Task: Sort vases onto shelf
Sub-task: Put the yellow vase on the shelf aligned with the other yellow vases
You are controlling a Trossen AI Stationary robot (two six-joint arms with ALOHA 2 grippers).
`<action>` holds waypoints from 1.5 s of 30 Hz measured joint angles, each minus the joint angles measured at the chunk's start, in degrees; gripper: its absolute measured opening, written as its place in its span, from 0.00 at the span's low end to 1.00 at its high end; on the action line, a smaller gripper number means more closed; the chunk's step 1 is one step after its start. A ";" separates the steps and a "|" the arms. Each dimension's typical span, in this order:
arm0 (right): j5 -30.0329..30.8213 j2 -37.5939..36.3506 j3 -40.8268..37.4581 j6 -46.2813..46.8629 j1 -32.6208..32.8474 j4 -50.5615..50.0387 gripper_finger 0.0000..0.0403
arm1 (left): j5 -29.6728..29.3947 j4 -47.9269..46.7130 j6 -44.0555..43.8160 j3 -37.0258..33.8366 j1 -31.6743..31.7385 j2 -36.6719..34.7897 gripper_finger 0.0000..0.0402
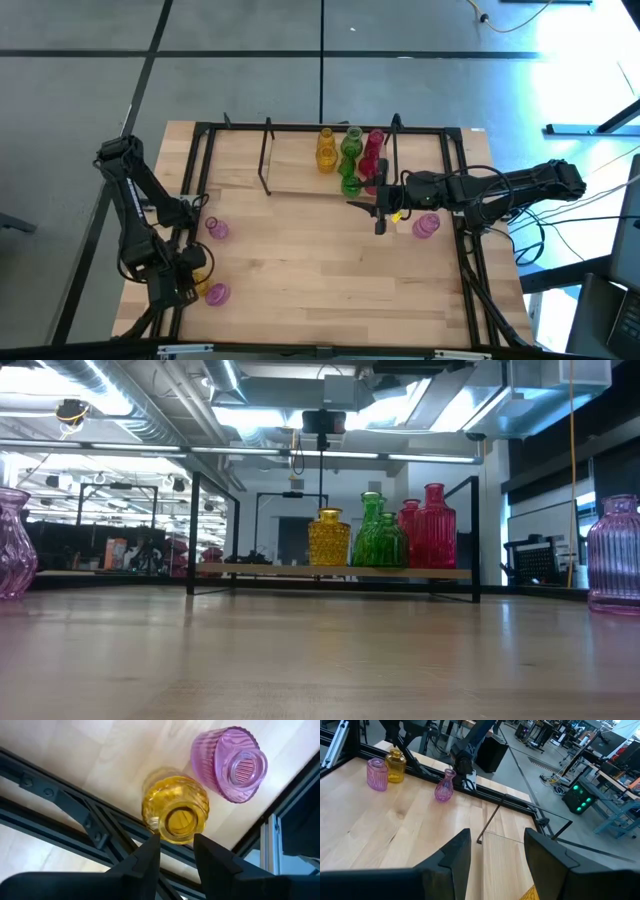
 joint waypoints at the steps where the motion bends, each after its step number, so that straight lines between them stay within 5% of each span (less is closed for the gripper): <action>1: 0.00 0.00 0.00 0.00 0.00 0.01 0.41 | -0.47 -0.35 0.02 0.00 0.00 -0.04 0.28; 23: 0.00 0.00 0.00 0.00 0.00 0.00 0.41 | -0.04 6.06 0.73 -7.21 0.00 -0.23 0.27; 34: 0.02 0.00 0.00 0.00 0.00 0.26 0.41 | -0.28 5.99 2.44 -7.36 0.64 -0.84 0.08; 45: 0.02 0.00 0.00 0.00 0.00 0.42 0.41 | -0.71 -4.26 2.61 -3.09 5.62 -6.25 0.08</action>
